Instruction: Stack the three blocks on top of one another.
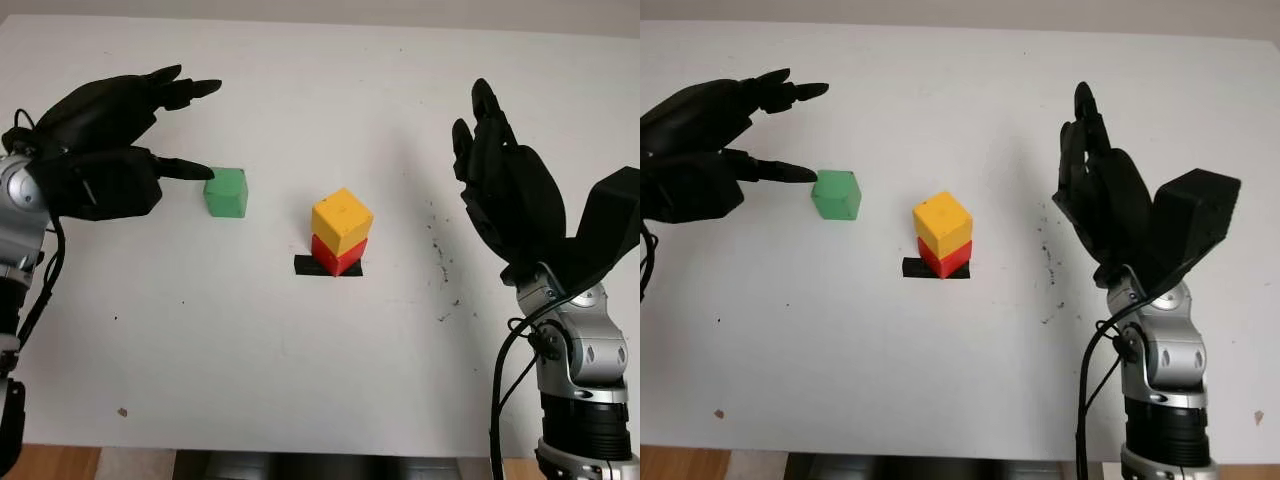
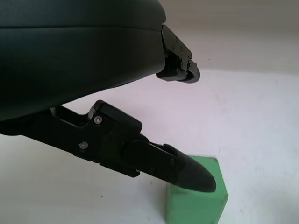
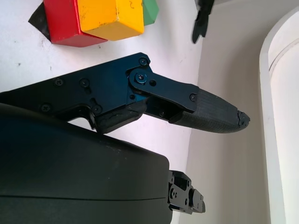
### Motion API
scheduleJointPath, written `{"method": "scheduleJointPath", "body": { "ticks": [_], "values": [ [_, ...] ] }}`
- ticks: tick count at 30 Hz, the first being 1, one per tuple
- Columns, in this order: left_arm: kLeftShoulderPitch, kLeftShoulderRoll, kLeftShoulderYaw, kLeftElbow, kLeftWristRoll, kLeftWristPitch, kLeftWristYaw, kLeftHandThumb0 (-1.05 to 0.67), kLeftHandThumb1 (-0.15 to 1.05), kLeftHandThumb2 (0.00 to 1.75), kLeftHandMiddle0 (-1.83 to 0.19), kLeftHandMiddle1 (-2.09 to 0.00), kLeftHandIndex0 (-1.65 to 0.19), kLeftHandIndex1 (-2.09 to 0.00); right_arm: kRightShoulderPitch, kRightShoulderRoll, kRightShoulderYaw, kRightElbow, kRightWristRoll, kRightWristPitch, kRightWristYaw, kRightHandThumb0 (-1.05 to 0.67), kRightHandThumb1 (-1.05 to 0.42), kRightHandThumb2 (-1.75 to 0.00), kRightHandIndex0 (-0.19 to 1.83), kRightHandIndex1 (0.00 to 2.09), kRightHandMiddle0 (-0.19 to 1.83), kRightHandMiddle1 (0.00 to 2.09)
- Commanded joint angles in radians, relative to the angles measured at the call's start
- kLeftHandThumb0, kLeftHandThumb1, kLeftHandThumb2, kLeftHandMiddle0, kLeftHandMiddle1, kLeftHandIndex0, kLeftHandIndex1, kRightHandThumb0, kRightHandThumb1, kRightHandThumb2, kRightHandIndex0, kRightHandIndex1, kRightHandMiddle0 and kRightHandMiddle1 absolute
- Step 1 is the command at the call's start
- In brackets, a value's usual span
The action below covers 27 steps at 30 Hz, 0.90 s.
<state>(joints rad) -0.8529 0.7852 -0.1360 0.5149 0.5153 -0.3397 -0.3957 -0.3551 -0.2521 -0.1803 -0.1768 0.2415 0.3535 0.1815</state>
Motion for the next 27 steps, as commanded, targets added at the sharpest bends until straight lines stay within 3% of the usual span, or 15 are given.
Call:
{"method": "scheduleJointPath", "body": {
  "ticks": [1,6,19,27],
  "values": [
    [-0.037,0.018,-0.021,0.03,0.013,-0.022,-0.005,-0.81,0.9,0.04,0.01,-0.05,-0.31,-0.07,0.003,0.003,-0.011,-0.019,-0.003,-0.019,-0.012,-0.79,-1.05,-0.77,-0.19,0.0,-0.19,0.0],
    [-0.063,0.011,-0.063,0.068,0.049,-0.021,-0.016,-0.81,0.91,0.05,0.01,-0.05,-0.32,-0.06,0.01,0.008,-0.01,-0.023,-0.001,-0.029,-0.024,-0.78,-1.05,-0.76,-0.19,0.0,-0.19,0.0],
    [-0.029,-0.016,-0.119,0.079,0.107,0.008,0.031,-0.9,1.0,0.07,0.05,-0.04,-0.26,-0.04,0.014,0.011,-0.013,-0.032,0.002,-0.024,-0.038,-0.78,-1.05,-0.74,-0.19,0.0,-0.19,0.0],
    [0.011,-0.014,-0.165,0.043,0.215,0.012,0.15,-0.9,1.03,0.06,0.01,-0.06,-0.32,-0.07,0.021,0.006,-0.014,-0.033,0.005,-0.024,-0.031,-0.77,-1.05,-0.75,-0.19,0.0,-0.19,0.0]
  ]
}}
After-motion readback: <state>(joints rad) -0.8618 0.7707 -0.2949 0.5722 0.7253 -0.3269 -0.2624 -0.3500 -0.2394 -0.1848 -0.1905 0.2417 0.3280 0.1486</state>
